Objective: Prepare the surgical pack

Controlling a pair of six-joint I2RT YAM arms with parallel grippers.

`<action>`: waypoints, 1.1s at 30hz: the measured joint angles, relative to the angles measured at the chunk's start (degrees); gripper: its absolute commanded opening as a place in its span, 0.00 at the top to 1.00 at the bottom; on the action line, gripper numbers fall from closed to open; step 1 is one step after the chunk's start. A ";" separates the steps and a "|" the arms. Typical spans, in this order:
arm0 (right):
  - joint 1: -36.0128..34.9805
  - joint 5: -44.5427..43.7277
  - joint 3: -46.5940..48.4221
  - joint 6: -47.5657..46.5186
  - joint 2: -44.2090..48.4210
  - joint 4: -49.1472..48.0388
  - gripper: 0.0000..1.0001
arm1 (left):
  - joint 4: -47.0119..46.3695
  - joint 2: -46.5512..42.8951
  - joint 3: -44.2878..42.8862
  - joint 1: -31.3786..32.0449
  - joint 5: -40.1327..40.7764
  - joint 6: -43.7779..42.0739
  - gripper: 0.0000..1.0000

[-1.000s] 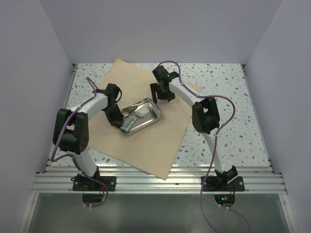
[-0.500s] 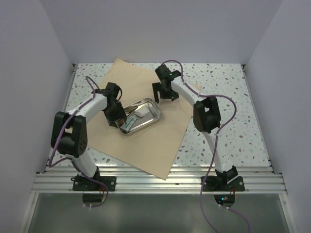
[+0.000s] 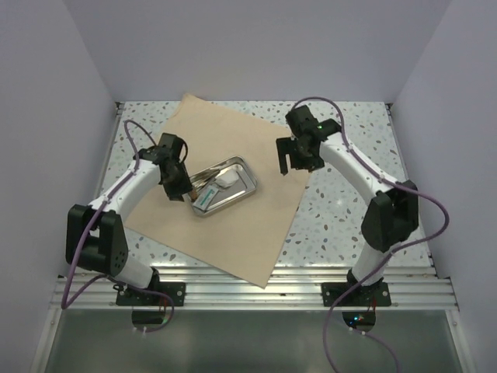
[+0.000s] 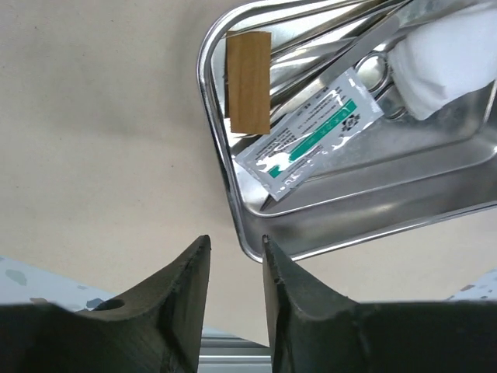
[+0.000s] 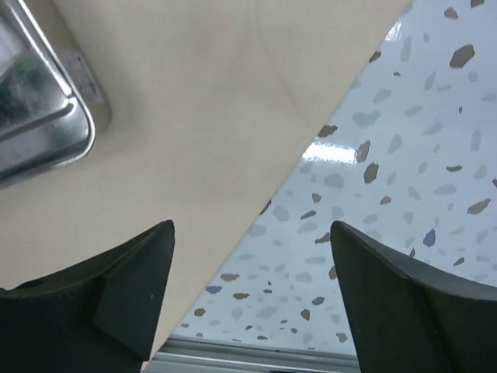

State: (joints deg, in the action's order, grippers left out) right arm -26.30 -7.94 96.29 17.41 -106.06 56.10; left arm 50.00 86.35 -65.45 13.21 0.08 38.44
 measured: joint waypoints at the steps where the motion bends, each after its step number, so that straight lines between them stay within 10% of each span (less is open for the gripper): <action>1: -0.31 0.37 -3.04 -0.04 3.89 0.07 0.20 | -0.31 0.00 0.76 0.00 0.15 -0.37 0.71; 5: -0.68 2.58 -10.62 0.33 12.22 0.11 0.35 | -1.05 1.38 3.15 -0.07 0.61 -0.94 0.99; 14: -1.49 9.27 -29.14 2.54 21.11 -0.61 0.41 | -3.96 7.54 3.43 -0.15 1.55 -1.99 1.00; 33: -3.65 13.77 -32.15 4.44 20.59 -5.73 0.37 | -5.79 11.21 1.90 -0.26 -0.74 -1.55 1.00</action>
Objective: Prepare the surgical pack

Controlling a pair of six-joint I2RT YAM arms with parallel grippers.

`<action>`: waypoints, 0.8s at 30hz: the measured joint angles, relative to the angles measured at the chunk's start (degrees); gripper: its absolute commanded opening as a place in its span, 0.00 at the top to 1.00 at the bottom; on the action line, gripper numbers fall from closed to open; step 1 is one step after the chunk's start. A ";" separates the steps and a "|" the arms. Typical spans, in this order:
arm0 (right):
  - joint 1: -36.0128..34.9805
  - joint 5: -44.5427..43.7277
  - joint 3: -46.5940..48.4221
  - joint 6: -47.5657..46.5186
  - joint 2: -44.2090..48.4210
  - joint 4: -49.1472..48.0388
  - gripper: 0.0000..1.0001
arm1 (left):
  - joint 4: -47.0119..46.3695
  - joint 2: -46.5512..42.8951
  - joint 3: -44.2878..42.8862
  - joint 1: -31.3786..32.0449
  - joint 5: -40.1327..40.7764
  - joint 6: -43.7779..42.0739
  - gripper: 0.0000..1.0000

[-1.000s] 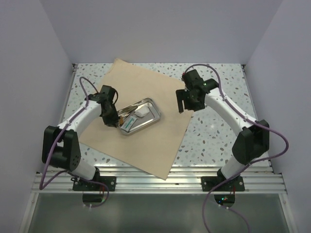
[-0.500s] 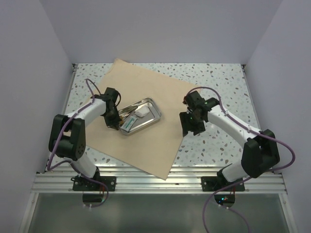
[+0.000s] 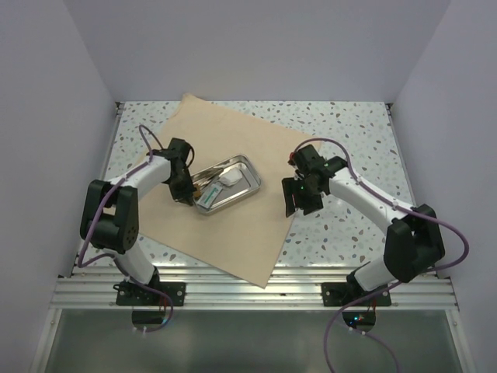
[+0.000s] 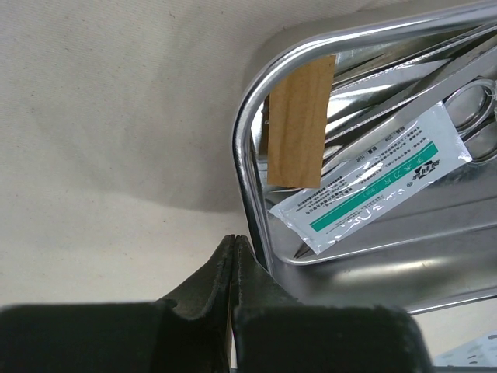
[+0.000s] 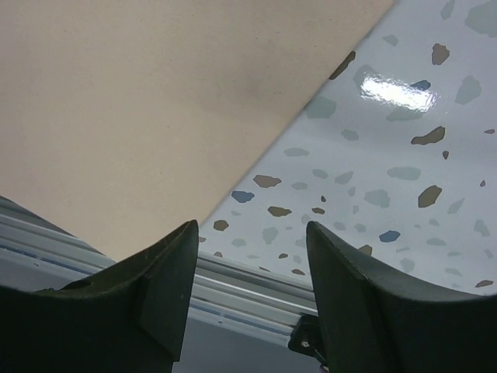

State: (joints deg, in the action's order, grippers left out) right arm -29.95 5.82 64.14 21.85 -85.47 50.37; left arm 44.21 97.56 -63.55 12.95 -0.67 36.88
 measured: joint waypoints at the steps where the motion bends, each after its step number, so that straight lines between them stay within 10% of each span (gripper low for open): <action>1: -0.04 0.04 0.15 -0.02 -0.22 0.00 0.35 | 0.04 0.00 0.00 0.00 0.09 0.00 1.00; 7: -3.54 0.63 0.39 -0.74 -0.72 -0.76 0.22 | 1.31 -2.67 1.31 -0.04 2.34 0.04 0.73; 24: -24.72 12.39 -22.67 15.82 4.04 -15.67 0.30 | 8.20 -13.68 3.67 -0.57 8.79 -0.52 0.69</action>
State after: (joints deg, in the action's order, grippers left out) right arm -54.68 18.22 41.47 37.67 -81.43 34.70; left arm 52.40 83.88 -59.88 12.38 8.12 36.36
